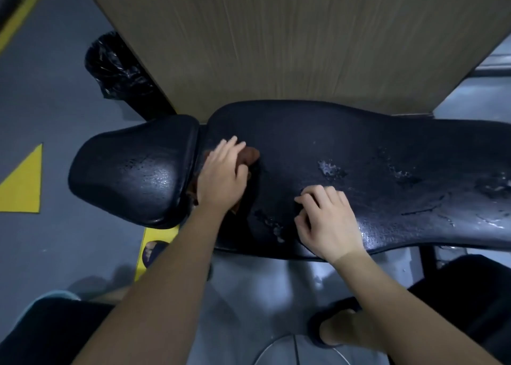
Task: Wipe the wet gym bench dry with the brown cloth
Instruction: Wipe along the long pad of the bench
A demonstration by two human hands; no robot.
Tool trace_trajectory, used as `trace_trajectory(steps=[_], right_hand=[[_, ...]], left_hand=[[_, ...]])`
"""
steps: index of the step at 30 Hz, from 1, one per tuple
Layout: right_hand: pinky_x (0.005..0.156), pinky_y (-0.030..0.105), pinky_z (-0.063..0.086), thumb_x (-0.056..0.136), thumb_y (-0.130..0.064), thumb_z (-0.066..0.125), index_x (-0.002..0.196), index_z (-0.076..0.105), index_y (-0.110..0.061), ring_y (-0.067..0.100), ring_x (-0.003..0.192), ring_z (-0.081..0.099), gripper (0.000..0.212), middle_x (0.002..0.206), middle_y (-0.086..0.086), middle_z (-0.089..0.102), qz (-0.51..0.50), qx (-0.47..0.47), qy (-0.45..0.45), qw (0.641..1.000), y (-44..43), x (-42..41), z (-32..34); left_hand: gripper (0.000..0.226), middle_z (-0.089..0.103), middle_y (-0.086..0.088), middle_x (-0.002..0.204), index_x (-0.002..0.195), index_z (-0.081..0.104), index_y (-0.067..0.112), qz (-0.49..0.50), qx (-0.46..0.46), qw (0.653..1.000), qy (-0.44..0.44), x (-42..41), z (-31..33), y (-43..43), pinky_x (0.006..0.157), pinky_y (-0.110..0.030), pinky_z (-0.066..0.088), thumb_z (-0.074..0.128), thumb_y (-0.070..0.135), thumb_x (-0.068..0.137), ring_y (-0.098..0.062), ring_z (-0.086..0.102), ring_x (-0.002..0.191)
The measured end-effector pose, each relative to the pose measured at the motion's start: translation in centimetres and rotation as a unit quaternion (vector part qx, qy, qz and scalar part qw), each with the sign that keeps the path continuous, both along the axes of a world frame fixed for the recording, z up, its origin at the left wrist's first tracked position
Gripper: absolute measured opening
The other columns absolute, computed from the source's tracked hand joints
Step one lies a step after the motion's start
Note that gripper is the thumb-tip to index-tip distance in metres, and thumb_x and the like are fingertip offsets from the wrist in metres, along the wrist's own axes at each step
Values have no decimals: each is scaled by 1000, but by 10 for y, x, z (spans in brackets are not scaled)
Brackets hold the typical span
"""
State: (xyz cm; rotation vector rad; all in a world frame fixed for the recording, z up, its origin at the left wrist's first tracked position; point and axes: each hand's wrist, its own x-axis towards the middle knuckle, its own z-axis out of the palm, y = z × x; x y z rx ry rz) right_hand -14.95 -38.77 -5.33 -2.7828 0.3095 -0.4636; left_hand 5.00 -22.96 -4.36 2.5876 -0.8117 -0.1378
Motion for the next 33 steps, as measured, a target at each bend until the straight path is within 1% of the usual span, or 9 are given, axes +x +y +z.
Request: trace_trajectory(steps=[5, 8, 12, 16, 20, 23, 28, 31, 33], right_hand=[[75, 44, 44, 82, -21, 54, 100, 69, -11, 35, 88, 57, 27, 108, 9, 64, 8, -6, 5, 1000, -1, 1, -2], [75, 44, 45, 81, -20, 54, 100, 69, -11, 34, 88, 56, 26, 109, 9, 65, 10, -2, 4, 1000, -3, 3, -2], [77, 43, 43, 80, -20, 56, 97, 68, -11, 34, 88, 56, 23, 108, 9, 64, 18, -11, 6, 1000, -6, 4, -2], [79, 42, 40, 80, -22, 55, 95, 67, -12, 33, 90, 55, 21, 108, 8, 63, 13, -13, 11, 1000, -5, 4, -1], [78, 42, 38, 81, -23, 53, 96, 65, -14, 32, 89, 54, 21, 106, 7, 62, 10, -7, 14, 1000, -5, 5, 1], [78, 42, 38, 81, -25, 52, 98, 64, -15, 33, 89, 53, 23, 105, 6, 61, 1, -9, 26, 1000, -4, 3, 2], [77, 41, 37, 82, -25, 50, 98, 64, -15, 31, 88, 52, 23, 103, 5, 62, -2, -10, 30, 999, -2, -1, 4], [77, 41, 39, 83, -22, 51, 97, 64, -14, 31, 87, 53, 20, 101, 5, 62, -3, -7, 17, 1000, -1, -3, 3], [76, 42, 40, 82, -20, 54, 96, 64, -12, 32, 86, 53, 19, 100, 6, 62, -5, -1, 7, 1000, -1, -1, 1]], left_hand=[[63, 42, 3, 161, 147, 53, 24, -7, -2, 1000, -7, 76, 0, -44, 125, -38, 24, 33, 31, 88, -19, 31, 152], [57, 41, 2, 161, 149, 50, 23, -29, 23, 999, -15, 114, -3, -73, 125, -37, 23, 37, 30, 94, -21, 31, 152], [53, 38, 1, 163, 152, 45, 24, -40, 61, 997, -23, 130, -4, -91, 124, -37, 22, 41, 27, 99, -22, 30, 152], [56, 32, 4, 166, 154, 43, 23, -55, 47, 997, -23, 100, -2, -84, 127, -41, 17, 41, 23, 98, -20, 22, 155], [60, 42, 6, 161, 147, 54, 24, -54, -18, 998, -15, 35, -1, -53, 124, -38, 27, 34, 27, 90, -18, 30, 153], [61, 46, 6, 158, 142, 59, 23, -29, -36, 999, -18, -21, -1, -37, 122, -43, 31, 37, 26, 86, -18, 33, 151], [60, 43, 8, 160, 145, 55, 25, -49, -38, 998, -4, -70, -2, -22, 120, -48, 32, 40, 23, 88, -18, 31, 152], [60, 39, 11, 162, 150, 50, 31, -91, -42, 995, 7, -73, -2, -7, 120, -47, 32, 38, 25, 91, -14, 26, 154], [59, 37, 14, 163, 151, 46, 36, -106, -37, 994, 9, -65, -3, -3, 121, -44, 32, 43, 22, 94, -10, 24, 154]])
